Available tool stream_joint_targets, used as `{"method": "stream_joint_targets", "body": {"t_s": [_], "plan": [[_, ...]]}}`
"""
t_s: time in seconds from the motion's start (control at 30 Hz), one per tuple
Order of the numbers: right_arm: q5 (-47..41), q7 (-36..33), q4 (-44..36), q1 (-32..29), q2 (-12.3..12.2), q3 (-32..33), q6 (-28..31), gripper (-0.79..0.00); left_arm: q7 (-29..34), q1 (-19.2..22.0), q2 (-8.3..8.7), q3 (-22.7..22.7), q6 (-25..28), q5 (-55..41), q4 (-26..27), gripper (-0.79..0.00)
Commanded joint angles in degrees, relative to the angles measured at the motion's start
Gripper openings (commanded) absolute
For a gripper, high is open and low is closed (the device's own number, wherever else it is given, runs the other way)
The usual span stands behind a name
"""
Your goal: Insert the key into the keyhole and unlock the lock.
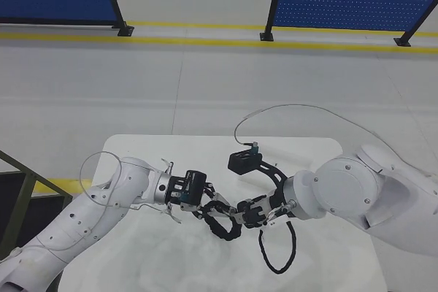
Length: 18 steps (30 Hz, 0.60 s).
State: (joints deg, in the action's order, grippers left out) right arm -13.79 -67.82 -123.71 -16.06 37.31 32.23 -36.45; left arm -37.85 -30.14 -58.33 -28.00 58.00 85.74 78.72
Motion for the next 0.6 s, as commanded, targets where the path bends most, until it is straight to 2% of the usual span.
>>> {"method": "stream_joint_targets", "body": {"t_s": [0.0,0.57], "plan": [[0.0,0.2,0.2,0.5,0.0,-0.5,-0.2,-0.785,-0.1,0.0,0.01,0.0,0.0,0.1,0.0,-0.785],[-0.8,1.4,0.5,3.6,0.4,-3.8,-1.4,-0.785,-1.9,-0.4,0.39,0.3,0.0,-0.2,-0.7,-0.785]]}}
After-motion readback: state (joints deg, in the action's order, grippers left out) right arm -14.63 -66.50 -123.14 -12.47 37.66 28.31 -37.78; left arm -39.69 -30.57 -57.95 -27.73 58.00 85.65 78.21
